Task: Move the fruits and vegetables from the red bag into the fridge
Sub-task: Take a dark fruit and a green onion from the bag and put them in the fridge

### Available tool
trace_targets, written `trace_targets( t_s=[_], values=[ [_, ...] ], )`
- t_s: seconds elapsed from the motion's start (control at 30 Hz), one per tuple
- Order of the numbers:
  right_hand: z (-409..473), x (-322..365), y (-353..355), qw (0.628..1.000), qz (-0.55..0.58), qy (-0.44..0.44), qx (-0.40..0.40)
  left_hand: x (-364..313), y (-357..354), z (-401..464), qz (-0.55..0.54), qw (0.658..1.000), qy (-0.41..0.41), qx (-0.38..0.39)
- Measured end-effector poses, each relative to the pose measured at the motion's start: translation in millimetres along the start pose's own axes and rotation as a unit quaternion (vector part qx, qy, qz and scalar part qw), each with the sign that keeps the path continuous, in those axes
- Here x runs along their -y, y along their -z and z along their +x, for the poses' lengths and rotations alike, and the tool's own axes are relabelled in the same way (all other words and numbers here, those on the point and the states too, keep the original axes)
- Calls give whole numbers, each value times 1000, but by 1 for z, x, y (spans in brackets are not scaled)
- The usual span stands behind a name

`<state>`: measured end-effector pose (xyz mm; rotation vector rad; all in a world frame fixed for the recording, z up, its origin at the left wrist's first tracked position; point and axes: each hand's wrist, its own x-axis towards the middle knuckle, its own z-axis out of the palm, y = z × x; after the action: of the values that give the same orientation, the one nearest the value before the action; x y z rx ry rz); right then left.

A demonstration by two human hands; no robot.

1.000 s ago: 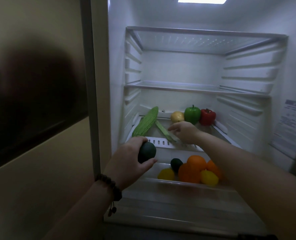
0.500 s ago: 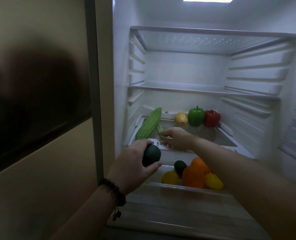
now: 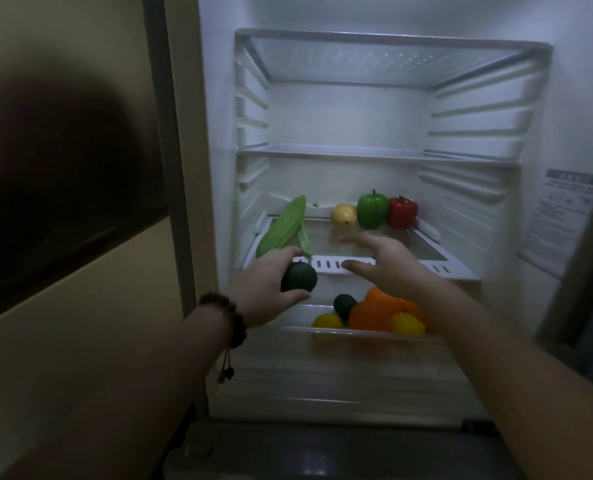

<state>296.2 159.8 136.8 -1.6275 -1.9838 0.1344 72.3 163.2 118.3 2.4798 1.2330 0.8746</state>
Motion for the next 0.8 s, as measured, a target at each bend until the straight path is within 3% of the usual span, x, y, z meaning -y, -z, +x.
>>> trace_targets(
  t_s=[0.17,0.3,0.43,0.7,0.8],
  values=[
    [-66,-4,2,995,-31,-22,-95,0,-18,37,162,960,31,227],
    [-113,-5,-10,980,-123,-12,-157,14,-33,59,234,915,39,327],
    [-127,-9,-18,968,-168,22,-188,30,-55,78,301,889,90,333],
    [-126,-18,-28,954,-215,45,-207,50,-103,100,241,909,155,303],
    [-126,-18,-30,950,-219,51,-216,50,-110,101,235,897,175,330]
  ],
)
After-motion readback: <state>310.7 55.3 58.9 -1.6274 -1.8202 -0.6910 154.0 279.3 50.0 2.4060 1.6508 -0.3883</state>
